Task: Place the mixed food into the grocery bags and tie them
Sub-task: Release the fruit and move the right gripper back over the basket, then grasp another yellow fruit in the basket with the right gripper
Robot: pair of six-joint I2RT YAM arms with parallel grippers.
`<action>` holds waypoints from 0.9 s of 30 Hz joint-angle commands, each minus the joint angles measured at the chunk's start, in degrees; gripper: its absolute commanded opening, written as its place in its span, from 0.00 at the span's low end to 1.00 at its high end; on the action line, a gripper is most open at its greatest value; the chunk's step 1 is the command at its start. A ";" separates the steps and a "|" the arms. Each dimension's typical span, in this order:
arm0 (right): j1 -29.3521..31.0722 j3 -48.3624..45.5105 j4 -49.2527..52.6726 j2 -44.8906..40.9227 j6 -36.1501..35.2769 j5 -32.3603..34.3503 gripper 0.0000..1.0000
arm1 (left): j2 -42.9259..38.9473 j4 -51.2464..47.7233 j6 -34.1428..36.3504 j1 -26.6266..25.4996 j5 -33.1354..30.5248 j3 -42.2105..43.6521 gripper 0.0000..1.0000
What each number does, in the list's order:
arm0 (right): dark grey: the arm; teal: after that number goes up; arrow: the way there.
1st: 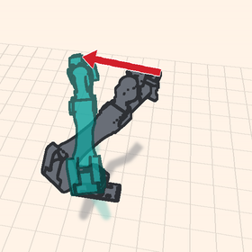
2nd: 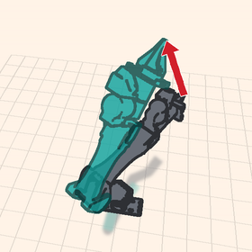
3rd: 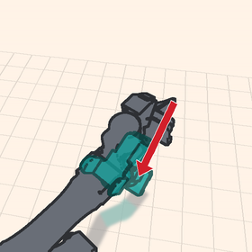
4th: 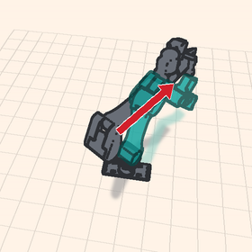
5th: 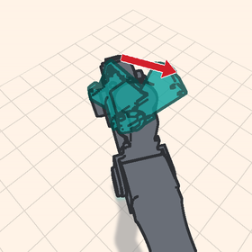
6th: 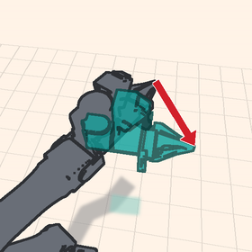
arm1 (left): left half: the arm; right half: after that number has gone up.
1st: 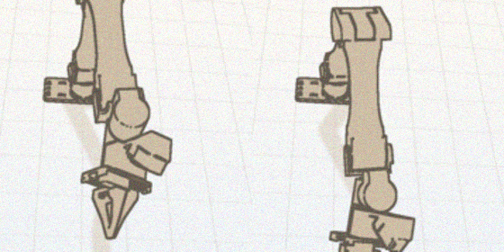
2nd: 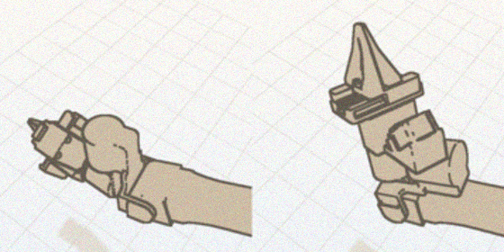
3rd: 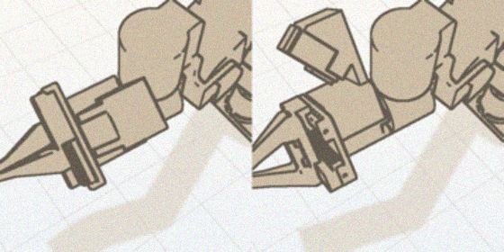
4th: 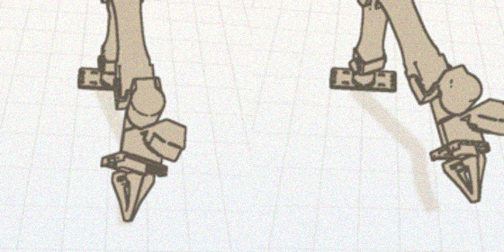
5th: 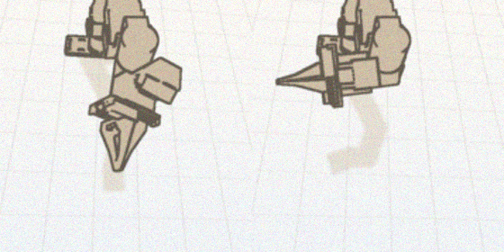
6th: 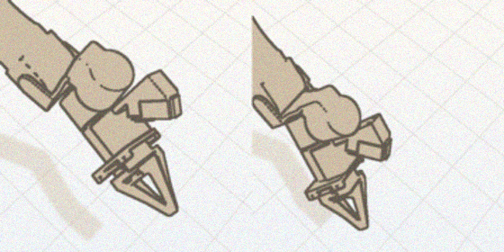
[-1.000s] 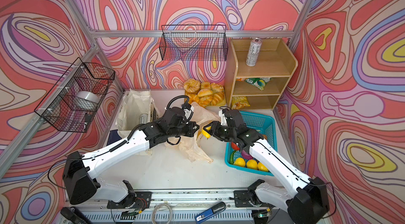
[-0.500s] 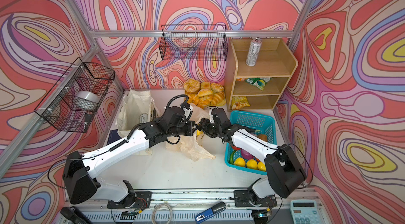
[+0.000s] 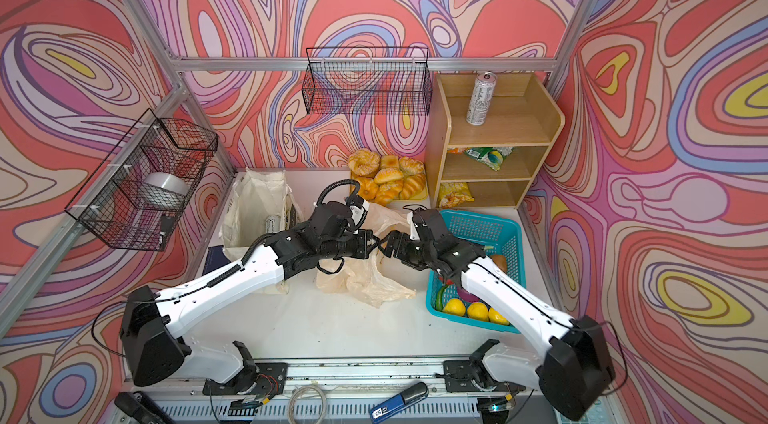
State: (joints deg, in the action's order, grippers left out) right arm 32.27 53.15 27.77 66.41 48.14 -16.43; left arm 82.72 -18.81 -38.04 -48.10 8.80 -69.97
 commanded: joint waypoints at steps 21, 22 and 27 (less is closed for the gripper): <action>-6.06 -6.79 40.72 -4.79 1.00 25.99 0.67 | 0.08 7.37 -1.37 0.14 2.92 4.73 0.00; -6.86 -6.56 40.05 -4.32 0.22 25.30 0.69 | -0.01 7.62 -1.45 0.11 3.05 4.98 0.00; -10.75 -7.51 36.37 -0.49 -1.46 22.48 0.77 | -0.59 8.65 -1.73 0.11 3.25 6.11 0.00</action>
State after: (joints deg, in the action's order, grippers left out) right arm 23.09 46.74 67.29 64.36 48.25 7.62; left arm 82.72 -12.49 -38.87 -48.01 11.53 -64.79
